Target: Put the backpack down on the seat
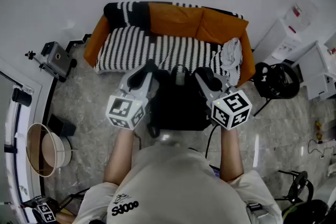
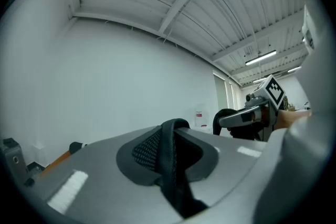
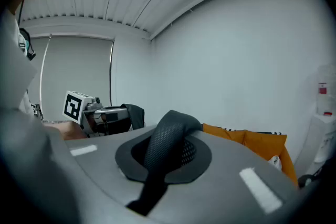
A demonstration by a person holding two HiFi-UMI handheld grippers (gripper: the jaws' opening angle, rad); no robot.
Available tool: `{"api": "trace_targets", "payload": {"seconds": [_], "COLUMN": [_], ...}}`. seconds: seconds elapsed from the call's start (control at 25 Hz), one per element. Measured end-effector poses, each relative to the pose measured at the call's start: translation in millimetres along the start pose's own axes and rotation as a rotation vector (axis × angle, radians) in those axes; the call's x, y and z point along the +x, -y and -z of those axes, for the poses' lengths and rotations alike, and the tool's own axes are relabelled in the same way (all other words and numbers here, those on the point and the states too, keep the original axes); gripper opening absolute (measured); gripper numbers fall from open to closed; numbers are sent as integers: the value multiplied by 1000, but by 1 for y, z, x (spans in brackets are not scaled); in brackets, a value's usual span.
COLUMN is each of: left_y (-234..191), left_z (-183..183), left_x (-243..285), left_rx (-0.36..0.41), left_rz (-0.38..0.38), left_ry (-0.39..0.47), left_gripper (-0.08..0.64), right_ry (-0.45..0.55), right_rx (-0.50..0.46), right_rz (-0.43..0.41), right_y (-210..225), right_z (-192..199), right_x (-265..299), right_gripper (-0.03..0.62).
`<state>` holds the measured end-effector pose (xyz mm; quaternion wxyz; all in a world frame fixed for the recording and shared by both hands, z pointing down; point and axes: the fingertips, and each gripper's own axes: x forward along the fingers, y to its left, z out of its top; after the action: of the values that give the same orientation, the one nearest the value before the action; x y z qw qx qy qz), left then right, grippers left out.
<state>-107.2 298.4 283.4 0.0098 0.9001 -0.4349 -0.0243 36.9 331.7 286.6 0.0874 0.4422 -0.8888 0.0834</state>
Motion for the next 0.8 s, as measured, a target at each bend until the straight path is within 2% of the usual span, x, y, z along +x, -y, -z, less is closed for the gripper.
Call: {"api": "trace_targets", "payload": {"seconds": [0.16,0.44,0.8], "left_y": [7,21,35], "left_z": [0,-9,-3], "left_x": [-3,9,27], "left_rx": [27,67,52], "left_rz": [-10,-37,-95], "left_ry": [0,-20,-32], "left_gripper": [49,49,49], "right_ry": [5,22,7], "right_rx": [-31,23,76], "right_rz": [-6,-1,-31], "right_y": [-1,20,48], "right_z": [-1,-6,10], "right_x": [-6,-21,-35], "right_gripper": [3,5,5]}}
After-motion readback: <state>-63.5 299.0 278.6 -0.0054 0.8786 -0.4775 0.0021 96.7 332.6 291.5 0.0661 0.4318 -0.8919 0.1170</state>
